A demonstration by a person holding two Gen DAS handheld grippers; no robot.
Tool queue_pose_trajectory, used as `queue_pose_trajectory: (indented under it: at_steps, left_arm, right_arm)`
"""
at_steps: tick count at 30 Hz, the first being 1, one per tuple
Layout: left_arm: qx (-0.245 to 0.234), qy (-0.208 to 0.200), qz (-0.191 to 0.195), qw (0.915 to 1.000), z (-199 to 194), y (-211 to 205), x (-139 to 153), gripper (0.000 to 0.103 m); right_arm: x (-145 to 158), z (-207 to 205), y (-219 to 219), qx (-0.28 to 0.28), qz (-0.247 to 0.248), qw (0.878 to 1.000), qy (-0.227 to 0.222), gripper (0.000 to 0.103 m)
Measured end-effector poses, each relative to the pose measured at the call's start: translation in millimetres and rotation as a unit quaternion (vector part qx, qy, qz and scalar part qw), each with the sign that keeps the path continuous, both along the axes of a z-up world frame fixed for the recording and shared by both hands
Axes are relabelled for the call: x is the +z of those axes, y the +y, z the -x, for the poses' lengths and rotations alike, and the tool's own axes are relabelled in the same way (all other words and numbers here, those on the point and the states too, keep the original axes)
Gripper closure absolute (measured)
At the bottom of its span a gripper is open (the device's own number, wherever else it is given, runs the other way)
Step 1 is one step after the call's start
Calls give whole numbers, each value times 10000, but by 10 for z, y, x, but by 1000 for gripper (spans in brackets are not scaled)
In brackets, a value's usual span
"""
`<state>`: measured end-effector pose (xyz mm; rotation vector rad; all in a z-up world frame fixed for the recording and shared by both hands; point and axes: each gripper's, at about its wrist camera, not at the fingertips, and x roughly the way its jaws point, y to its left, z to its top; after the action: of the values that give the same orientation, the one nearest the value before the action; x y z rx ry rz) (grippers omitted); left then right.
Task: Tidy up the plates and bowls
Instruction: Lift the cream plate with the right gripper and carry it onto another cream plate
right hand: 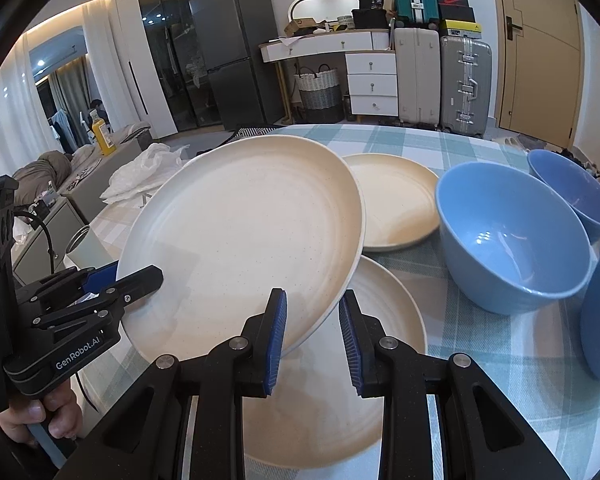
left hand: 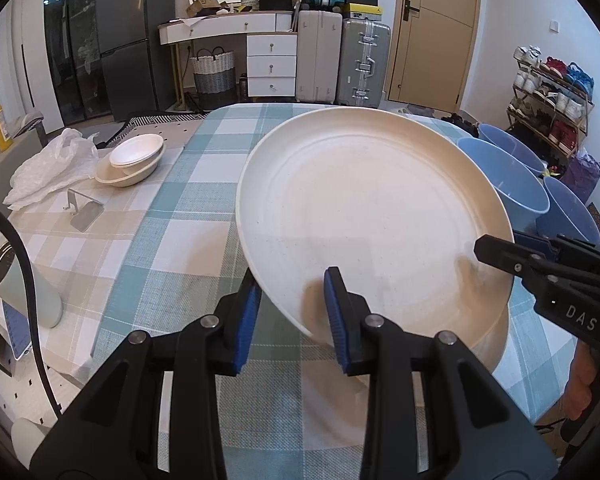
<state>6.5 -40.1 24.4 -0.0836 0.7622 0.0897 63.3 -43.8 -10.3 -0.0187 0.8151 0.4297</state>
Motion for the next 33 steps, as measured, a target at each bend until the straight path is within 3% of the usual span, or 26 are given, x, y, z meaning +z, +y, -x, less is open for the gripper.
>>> queue_pose_trajectory:
  at_steps: [13,33]
  left_arm:
    - [-277,186,-106,9994,65,-280,-211,74]
    - [-479,447,-309,9974,-36,-278,-486,74]
  right_arm:
    - [-176,207,-190,-261,88,9995,127,75]
    - [-373,292,-237,-443,435,9976,318,74]
